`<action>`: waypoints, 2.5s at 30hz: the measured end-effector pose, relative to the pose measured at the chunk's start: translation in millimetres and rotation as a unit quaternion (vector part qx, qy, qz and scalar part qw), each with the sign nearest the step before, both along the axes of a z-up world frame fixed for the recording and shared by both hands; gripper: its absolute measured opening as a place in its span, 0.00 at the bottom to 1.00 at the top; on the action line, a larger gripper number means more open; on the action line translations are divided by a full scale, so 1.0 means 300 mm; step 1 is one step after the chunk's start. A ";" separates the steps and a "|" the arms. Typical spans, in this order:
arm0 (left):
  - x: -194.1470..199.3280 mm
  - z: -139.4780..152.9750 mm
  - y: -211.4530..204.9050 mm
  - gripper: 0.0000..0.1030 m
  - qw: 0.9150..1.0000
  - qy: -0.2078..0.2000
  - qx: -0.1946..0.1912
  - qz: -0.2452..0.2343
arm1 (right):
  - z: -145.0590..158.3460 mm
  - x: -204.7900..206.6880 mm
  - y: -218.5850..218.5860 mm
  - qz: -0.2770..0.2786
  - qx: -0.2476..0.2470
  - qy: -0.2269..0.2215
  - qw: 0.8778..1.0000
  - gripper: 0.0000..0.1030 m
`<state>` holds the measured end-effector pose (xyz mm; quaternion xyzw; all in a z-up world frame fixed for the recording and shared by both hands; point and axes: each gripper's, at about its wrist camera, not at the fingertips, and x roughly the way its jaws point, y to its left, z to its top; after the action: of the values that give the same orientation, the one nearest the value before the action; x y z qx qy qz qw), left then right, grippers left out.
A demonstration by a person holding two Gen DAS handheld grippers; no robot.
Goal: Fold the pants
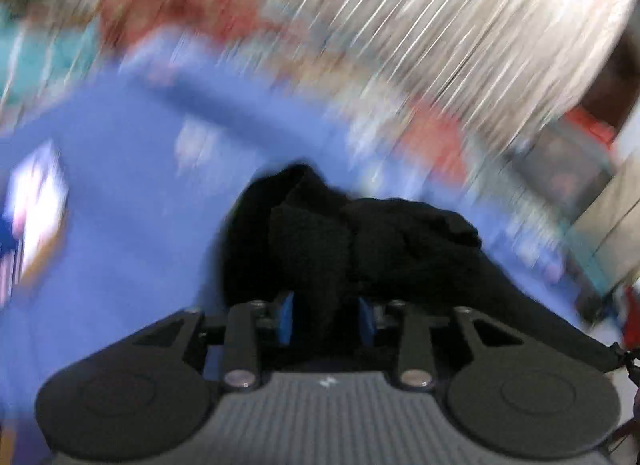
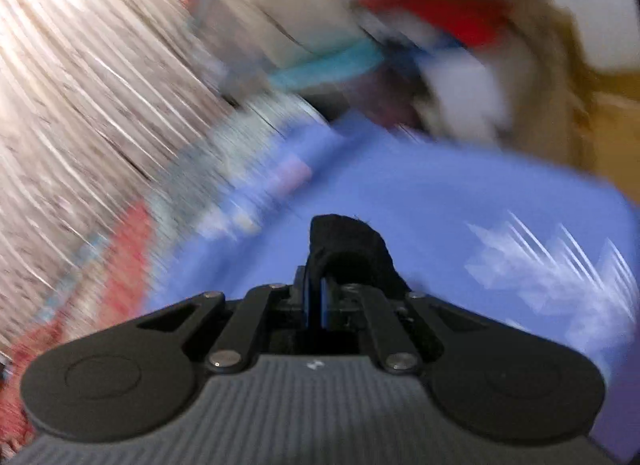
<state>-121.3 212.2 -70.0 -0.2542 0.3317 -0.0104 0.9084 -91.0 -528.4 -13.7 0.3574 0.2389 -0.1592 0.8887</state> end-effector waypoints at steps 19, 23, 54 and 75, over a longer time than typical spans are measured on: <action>0.044 -0.018 0.066 0.79 0.998 0.034 -0.052 0.029 | -0.178 -0.165 -0.034 -0.072 -0.018 0.053 0.996 0.46; 0.120 -0.115 0.052 0.88 0.994 0.099 -0.046 -0.005 | -0.194 -0.174 -0.045 -0.069 -0.020 0.055 0.996 0.49; -0.018 -0.072 -0.060 0.33 0.978 0.193 0.075 0.009 | -0.271 0.073 -0.079 0.003 -0.172 0.113 0.979 0.02; 0.213 0.150 -0.030 0.79 0.983 0.094 0.146 0.054 | -0.269 0.140 -0.029 0.029 -0.203 0.144 0.968 0.18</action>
<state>-57.5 203.2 -25.0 -0.1363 0.3995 0.1113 0.8997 -49.1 -537.0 -94.3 0.1362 0.3371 -0.2279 0.9033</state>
